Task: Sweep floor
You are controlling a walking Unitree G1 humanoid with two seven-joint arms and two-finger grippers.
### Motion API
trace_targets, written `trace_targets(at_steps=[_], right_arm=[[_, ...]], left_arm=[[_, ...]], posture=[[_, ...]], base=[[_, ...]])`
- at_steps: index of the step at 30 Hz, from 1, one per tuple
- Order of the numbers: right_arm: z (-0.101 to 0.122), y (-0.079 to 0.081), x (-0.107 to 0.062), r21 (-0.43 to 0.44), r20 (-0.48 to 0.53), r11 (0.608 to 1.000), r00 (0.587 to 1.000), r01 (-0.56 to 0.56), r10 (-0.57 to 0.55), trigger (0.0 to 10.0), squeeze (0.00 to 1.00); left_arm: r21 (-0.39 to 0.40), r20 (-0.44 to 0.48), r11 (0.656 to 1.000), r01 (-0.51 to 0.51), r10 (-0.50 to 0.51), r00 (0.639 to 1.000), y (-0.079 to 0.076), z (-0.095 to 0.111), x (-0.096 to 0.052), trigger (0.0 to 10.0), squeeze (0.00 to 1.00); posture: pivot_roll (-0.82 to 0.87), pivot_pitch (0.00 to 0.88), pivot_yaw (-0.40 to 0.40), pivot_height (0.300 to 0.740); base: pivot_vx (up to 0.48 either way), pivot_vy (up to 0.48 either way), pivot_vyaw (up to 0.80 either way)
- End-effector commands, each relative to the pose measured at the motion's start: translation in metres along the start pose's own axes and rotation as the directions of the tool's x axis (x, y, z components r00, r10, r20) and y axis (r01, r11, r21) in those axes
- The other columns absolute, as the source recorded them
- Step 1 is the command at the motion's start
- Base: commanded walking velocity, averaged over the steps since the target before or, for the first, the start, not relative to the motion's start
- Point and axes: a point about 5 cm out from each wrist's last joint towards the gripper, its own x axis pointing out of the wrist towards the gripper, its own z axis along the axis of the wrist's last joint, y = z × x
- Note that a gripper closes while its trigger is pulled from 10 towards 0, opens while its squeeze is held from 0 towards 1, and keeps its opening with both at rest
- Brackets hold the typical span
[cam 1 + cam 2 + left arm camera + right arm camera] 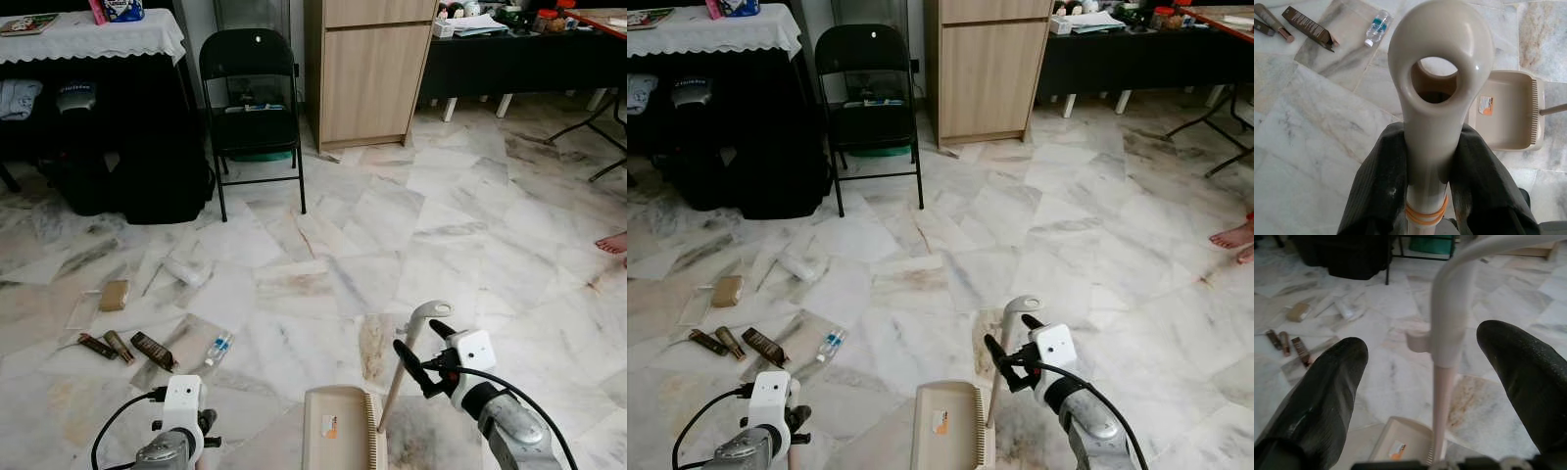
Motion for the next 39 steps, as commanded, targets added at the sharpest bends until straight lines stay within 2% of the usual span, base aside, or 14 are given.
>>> trace_targets(at_steps=[1, 5, 14, 19, 23, 26, 39], right_arm=[[0.004, -0.005, -0.001, -0.018, 0.016, 0.999, 0.999, 0.035, -0.035, 10.0, 0.00], [0.008, -0.015, -0.004, -0.040, 0.030, 0.995, 0.996, 0.090, -0.089, 10.0, 0.00], [0.011, -0.021, -0.004, -0.084, 0.040, 0.987, 0.991, 0.134, -0.131, 10.0, 0.00], [0.009, -0.014, -0.001, -0.064, 0.024, 0.995, 0.997, 0.075, -0.073, 10.0, 0.00], [0.006, -0.001, 0.000, -0.029, 0.002, 0.998, 0.999, -0.047, 0.048, 10.0, 0.00], [0.006, -0.001, 0.001, -0.032, -0.002, 0.998, 0.999, -0.052, 0.052, 10.0, 0.00], [0.014, -0.019, -0.002, -0.111, 0.022, 0.992, 0.998, 0.062, -0.060, 10.0, 0.00]], left_arm=[[0.010, -0.014, 1.000, 0.002, -0.002, 1.000, 0.000, -0.003, -0.001, 10.0, 0.00], [0.011, -0.015, 1.000, 0.003, -0.002, 1.000, 0.000, -0.003, 0.000, 10.0, 0.00], [0.012, -0.017, 1.000, 0.004, -0.004, 1.000, -0.001, -0.004, 0.000, 10.0, 0.00], [0.013, -0.020, 1.000, 0.001, -0.001, 1.000, 0.000, -0.005, -0.001, 10.0, 0.00], [0.013, -0.022, 1.000, -0.001, 0.001, 1.000, 0.001, -0.005, -0.001, 10.0, 0.00], [0.014, -0.022, 1.000, 0.000, 0.000, 1.000, 0.001, -0.005, -0.001, 10.0, 0.00], [0.017, -0.022, 1.000, 0.002, -0.002, 1.000, 0.001, -0.005, -0.001, 10.0, 0.00]], posture=[[-0.14, 0.000, 0.011, 0.740], [-0.14, 0.000, 0.011, 0.740], [-0.15, 0.000, 0.012, 0.740], [-0.15, 0.000, 0.012, 0.740], [-0.15, 0.000, 0.014, 0.740], [-0.15, 0.000, 0.015, 0.740], [-0.15, 0.000, 0.014, 0.740]], base=[[0.000, 0.000, 0.00], [0.000, 0.000, 0.00], [0.000, 0.000, 0.00], [0.000, 0.000, 0.00], [0.000, 0.000, 0.00], [0.000, 0.000, 0.00], [0.000, 0.000, 0.00]])
